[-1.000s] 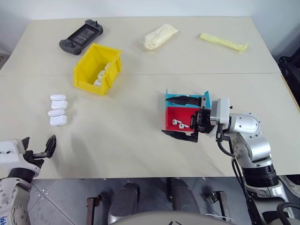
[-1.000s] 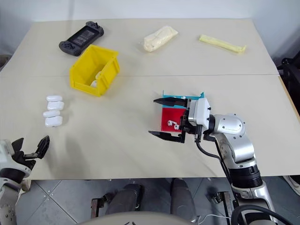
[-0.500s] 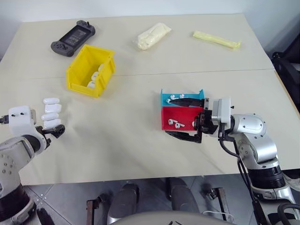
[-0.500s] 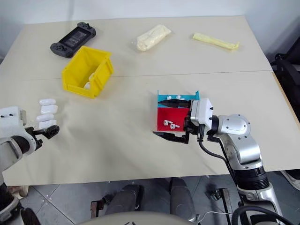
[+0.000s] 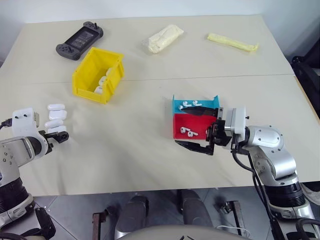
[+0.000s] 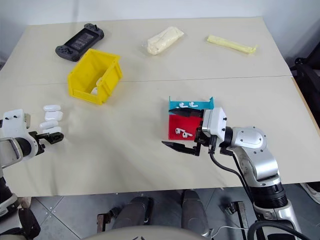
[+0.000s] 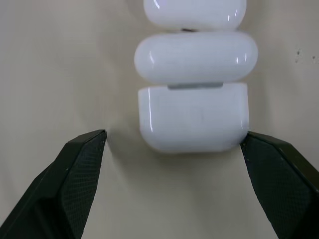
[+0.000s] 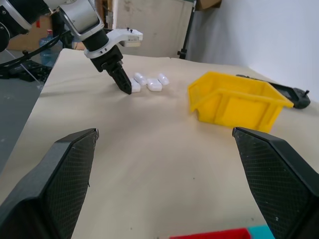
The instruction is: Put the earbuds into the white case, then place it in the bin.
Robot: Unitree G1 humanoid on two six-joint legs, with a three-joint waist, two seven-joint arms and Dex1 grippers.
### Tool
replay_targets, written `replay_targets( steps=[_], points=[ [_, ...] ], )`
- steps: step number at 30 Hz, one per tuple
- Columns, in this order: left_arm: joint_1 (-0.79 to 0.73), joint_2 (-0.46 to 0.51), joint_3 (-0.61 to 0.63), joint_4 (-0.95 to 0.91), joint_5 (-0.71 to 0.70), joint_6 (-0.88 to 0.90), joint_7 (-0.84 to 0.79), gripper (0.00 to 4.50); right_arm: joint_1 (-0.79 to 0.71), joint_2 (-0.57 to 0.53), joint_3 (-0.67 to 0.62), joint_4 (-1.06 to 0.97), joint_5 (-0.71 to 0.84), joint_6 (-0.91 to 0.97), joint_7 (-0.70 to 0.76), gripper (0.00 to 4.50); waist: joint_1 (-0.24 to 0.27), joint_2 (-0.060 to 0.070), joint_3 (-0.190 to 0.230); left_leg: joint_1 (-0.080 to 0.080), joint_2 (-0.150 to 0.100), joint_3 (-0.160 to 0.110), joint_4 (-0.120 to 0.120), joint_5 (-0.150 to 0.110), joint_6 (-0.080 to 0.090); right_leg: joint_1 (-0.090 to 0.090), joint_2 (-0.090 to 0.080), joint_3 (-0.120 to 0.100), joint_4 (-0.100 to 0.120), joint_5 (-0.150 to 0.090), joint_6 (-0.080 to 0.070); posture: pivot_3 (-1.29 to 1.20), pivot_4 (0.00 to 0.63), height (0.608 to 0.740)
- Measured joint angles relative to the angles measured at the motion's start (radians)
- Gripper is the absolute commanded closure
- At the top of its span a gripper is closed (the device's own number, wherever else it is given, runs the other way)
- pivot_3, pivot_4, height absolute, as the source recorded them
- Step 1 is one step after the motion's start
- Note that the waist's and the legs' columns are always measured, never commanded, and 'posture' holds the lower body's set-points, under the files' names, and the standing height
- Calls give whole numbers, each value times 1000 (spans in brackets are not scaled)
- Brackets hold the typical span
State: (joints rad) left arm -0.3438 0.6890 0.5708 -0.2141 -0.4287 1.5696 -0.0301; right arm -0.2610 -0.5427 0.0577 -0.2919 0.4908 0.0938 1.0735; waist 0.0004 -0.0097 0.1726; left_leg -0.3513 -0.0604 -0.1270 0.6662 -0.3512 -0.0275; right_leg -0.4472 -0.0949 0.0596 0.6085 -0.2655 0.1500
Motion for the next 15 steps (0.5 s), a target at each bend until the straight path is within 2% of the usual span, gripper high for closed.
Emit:
replay_targets(
  steps=[9,12,15],
  points=[
    [-48,5,-42,68,47,-38,-43,28,19,7,1,-26,-9,-6,-40,0,4,0,0,0,-1,0,0,1,0,0,-1,0,2,0,0,0,150,740],
    [-50,3,-48,71,57,-44,-55,604,24,7,1,-26,-12,-7,-44,0,4,0,0,0,-1,0,0,1,0,0,-1,0,2,0,0,0,150,740],
    [-58,3,-62,69,62,-38,-63,1553,24,10,4,-26,-17,-8,-48,0,1,0,0,1,-1,0,0,1,0,0,-1,0,2,0,0,0,150,740]
  ],
)
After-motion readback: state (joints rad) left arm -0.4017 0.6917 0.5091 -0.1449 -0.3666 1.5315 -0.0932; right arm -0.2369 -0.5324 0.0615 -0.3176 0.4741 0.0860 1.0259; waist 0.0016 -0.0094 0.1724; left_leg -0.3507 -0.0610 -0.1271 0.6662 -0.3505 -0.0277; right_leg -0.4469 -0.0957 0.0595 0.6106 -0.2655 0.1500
